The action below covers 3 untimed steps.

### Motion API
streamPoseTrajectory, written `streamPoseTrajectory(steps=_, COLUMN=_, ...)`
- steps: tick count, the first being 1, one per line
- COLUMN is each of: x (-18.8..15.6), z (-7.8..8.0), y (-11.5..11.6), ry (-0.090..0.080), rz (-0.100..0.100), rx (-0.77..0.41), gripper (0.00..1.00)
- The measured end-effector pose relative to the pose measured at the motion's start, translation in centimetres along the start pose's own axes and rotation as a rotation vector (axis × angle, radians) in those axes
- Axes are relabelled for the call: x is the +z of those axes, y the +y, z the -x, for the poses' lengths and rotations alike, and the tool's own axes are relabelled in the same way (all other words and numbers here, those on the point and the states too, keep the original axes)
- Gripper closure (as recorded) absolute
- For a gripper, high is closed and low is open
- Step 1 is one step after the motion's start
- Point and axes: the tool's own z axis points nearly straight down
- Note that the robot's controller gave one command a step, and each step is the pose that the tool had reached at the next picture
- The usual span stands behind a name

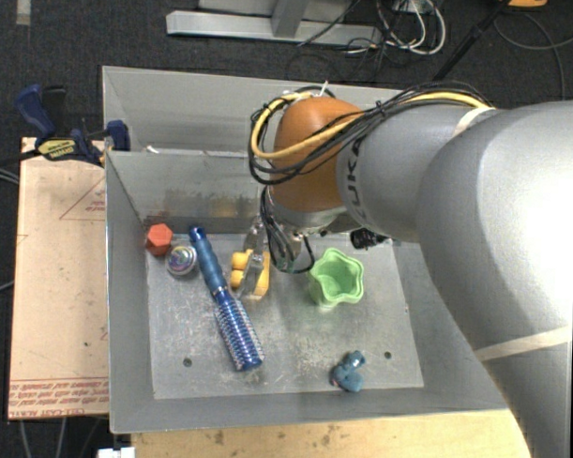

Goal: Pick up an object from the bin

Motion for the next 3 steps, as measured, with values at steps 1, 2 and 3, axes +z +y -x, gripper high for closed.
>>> streamPoseTrajectory(steps=1, x=1.7, z=-4.0, y=-2.2, ry=0.002, rz=-0.001, rx=-0.356, gripper=1.00)
streamPoseTrajectory(steps=2, x=-9.1, z=-4.0, y=-2.5, ry=-0.008, rz=0.001, rx=-0.377, gripper=1.00)
streamPoseTrajectory(steps=3, x=-14.2, z=-0.1, y=-1.4, ry=-0.010, rz=0.001, rx=-0.391, gripper=1.00)
